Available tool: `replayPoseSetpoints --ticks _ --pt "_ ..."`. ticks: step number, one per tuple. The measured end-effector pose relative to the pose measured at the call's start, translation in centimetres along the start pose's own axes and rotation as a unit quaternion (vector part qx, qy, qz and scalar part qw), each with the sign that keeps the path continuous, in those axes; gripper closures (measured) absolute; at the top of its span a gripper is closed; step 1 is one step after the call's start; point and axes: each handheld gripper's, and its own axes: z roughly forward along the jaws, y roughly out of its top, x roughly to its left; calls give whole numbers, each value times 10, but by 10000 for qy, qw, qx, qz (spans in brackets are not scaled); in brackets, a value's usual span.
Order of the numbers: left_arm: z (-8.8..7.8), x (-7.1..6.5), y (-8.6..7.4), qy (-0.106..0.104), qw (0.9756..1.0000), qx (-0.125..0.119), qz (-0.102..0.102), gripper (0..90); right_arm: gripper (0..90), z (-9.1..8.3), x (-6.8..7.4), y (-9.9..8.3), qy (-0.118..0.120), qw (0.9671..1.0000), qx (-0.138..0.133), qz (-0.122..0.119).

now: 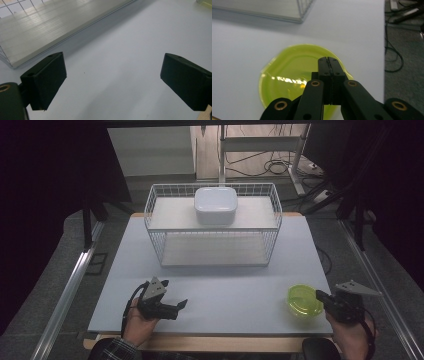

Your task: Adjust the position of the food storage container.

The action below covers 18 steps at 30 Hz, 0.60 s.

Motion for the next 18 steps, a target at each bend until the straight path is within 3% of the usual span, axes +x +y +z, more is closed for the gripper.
replayPoseSetpoints --ticks 11,18 --pt "2 -1 -1 -23 10000 65 36 60 900 -5 -22 -22 -295 9987 264 308" --pt "4 -2 -1 -53 9999 110 60 60 900 3 -20 -24 -247 9984 437 278"
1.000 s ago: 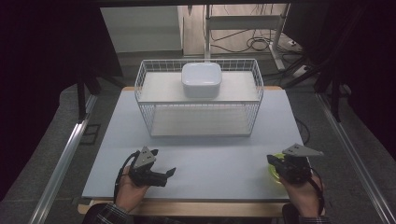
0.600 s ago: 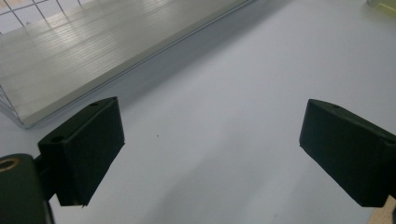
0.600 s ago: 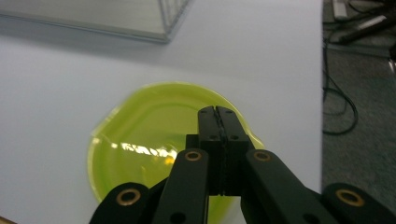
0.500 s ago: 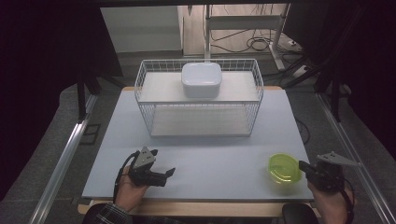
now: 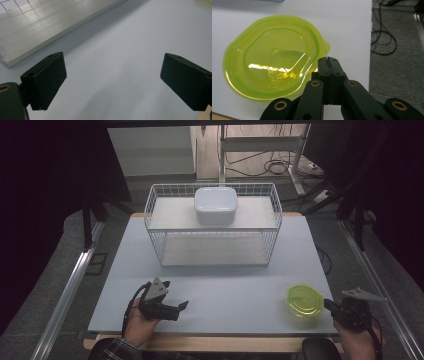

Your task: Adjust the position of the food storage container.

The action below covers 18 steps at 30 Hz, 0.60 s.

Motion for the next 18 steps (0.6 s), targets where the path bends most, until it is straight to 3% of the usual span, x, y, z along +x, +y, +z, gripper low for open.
replayPoseSetpoints --ticks 18 --pt "3 -1 0 -17 10000 56 12 60 897 15 17 8 214 9996 68 -185"
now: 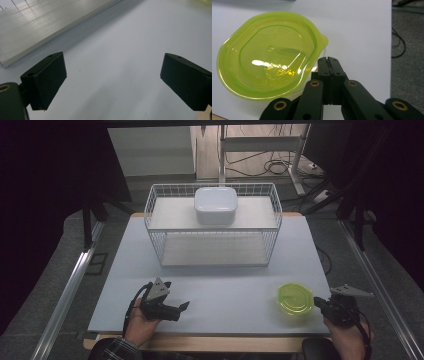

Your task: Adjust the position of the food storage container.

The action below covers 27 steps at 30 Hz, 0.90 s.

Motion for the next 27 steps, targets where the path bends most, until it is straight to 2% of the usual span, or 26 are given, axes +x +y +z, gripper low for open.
replayPoseSetpoints --ticks 9,12,17,22,27 --pt "1 2 0 23 10000 1 -34 60 891 10 9 7 239 9997 22 -29" --pt "1 2 0 26 10000 4 -38 60 884 14 16 9 384 9992 67 -80" --pt "1 3 0 21 10000 8 -58 60 882 20 27 11 465 9985 183 -205" --pt "1 3 0 11 10000 11 -68 60 882 24 23 6 431 9984 330 -150" --pt "2 2 0 6 9999 21 -103 61 881 24 17 2 474 9982 360 -21"
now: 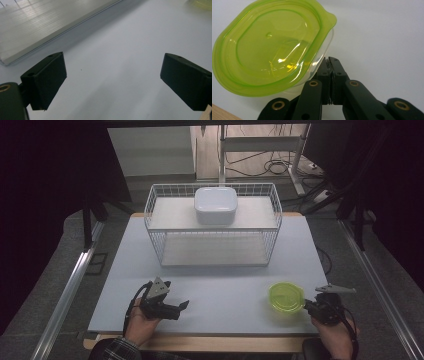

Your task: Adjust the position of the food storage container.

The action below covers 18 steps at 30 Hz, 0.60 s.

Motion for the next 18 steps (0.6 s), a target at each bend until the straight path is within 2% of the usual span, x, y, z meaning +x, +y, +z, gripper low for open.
replayPoseSetpoints --ticks 14,18 --pt "-3 -7 -2 -21 10000 -14 -22 61 880 9 6 -1 313 9995 80 37" --pt "-2 -7 -2 -37 10000 -2 -24 60 880 15 9 3 479 9988 85 51"
